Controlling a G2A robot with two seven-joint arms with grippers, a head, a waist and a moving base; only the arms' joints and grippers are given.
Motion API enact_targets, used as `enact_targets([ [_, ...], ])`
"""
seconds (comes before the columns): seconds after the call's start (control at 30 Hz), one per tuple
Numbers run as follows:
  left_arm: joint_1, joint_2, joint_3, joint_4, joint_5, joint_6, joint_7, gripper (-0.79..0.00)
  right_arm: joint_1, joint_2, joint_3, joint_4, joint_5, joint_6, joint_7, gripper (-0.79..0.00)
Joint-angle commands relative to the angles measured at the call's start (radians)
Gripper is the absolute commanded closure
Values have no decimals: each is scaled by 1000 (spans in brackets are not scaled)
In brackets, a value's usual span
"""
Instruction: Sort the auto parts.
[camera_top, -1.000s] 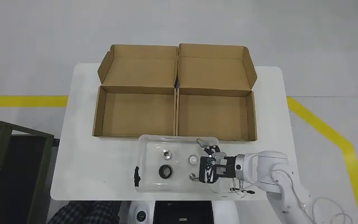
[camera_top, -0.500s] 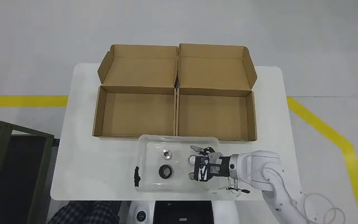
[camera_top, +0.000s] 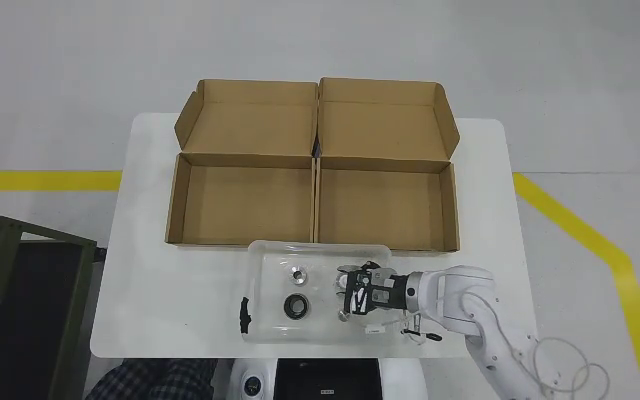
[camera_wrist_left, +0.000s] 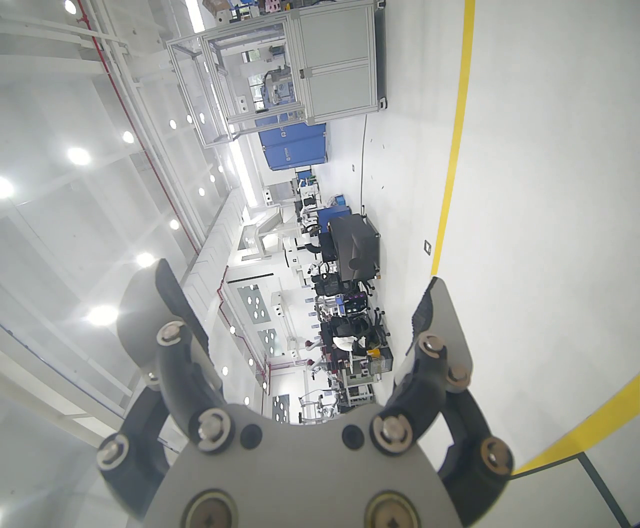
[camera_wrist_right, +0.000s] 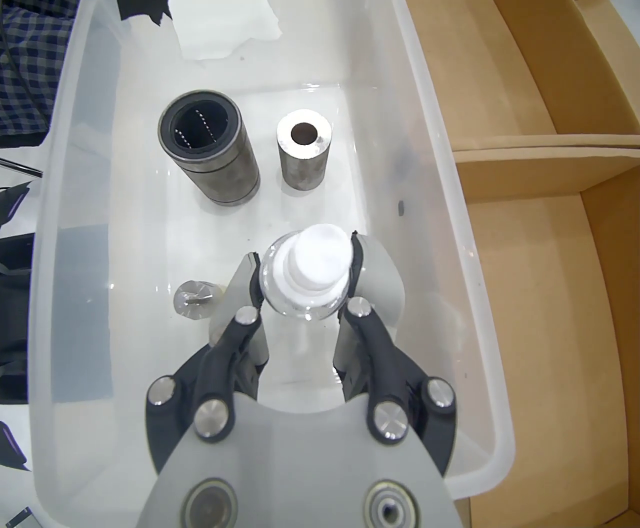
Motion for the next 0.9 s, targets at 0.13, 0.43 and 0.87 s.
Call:
enact_targets([
  [0.13, 0, 0, 0, 0, 0, 0, 0, -785, -12, 8, 17, -16, 36, -20, -40, 0],
  [0.43, 0, 0, 0, 0, 0, 0, 0, -785, -22, 18, 87, -29, 172, -38, -209, 0],
  [0.87, 0, 0, 0, 0, 0, 0, 0, -785, -29, 22, 178, 16, 407, 5, -434, 0],
])
